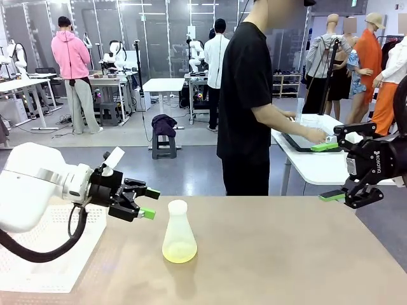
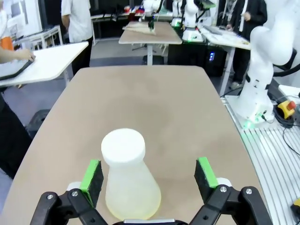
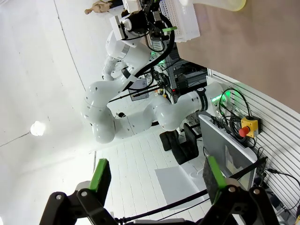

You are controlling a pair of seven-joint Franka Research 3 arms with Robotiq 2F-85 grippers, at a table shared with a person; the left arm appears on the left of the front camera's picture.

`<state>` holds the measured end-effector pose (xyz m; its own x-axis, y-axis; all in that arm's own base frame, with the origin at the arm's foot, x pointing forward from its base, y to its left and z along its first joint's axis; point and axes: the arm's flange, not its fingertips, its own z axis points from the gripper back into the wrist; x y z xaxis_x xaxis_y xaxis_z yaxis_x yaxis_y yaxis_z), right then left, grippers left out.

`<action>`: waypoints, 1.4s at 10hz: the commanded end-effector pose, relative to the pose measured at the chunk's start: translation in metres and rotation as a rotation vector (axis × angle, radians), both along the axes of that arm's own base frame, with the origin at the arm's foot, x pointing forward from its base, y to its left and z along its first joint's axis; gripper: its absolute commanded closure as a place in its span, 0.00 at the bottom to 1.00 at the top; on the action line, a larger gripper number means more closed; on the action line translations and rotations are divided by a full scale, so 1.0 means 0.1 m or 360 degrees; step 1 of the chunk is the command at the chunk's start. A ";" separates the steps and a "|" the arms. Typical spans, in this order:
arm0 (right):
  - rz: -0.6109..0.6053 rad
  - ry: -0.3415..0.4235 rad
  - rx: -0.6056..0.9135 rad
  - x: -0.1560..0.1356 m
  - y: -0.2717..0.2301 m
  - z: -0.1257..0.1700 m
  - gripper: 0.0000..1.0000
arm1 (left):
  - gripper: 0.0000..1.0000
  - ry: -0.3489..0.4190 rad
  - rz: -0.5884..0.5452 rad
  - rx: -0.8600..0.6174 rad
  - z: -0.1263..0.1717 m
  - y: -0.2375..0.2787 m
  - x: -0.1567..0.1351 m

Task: Prepare the solutions needed for the experiment.
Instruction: When the human places the Big flask in the center of the table, pick up the Big flask and place it in the left Organizing basket.

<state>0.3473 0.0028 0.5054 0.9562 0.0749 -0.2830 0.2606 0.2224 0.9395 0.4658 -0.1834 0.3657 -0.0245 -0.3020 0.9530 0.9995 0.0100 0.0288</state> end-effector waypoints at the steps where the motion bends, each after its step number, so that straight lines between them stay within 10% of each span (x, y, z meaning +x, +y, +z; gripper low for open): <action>1: -0.0006 -0.0002 0.0029 0.00 0.00 0.02 0.00 | 0.00 -0.0020 -0.0081 -0.0185 -0.19 0.02 0.18; 14: -0.0006 -0.0002 0.0029 0.00 0.00 0.02 0.00 | 0.00 0.0159 -0.0186 -0.0314 -0.79 -0.21 0.57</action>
<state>0.3473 0.0028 0.5054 0.9562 0.0749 -0.2830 0.2607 0.2223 0.9395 0.5105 -0.1984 0.2867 0.0271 -0.1313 0.9910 0.9940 -0.1015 -0.0406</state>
